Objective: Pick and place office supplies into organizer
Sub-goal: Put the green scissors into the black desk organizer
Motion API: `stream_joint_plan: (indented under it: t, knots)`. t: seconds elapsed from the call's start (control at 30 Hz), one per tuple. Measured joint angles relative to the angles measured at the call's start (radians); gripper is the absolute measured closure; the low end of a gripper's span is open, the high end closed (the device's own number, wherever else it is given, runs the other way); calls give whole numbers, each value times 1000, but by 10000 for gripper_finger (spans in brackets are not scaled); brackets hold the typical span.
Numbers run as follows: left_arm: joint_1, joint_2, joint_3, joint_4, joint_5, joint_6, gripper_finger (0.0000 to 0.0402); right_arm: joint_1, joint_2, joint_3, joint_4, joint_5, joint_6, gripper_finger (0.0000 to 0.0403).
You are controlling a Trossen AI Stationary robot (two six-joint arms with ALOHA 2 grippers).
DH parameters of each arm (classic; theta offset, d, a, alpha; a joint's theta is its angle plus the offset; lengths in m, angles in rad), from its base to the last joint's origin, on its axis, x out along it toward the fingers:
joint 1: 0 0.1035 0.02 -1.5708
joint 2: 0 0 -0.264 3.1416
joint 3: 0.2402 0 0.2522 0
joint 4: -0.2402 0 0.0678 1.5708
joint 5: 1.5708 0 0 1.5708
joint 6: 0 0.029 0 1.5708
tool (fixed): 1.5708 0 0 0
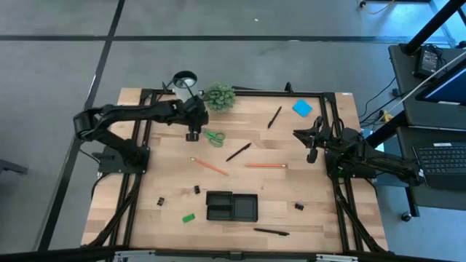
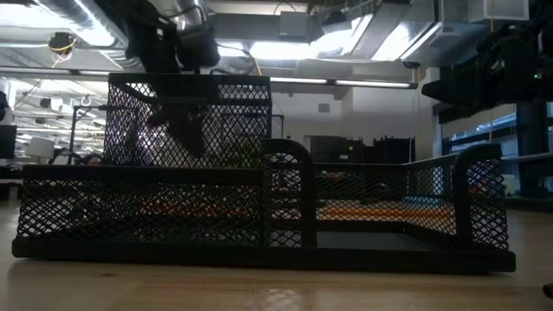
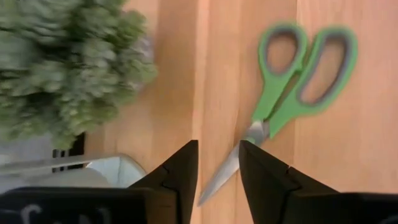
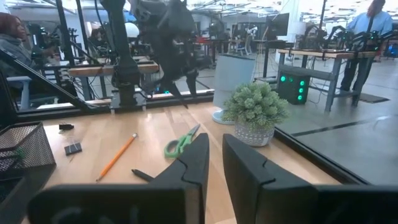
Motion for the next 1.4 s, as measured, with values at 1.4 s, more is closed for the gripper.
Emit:
stream_joint_plan:
  t: [1.4]
  knots:
    - [3,255,3,38,34,-88,399,0,0,0,-2,0,47,352]
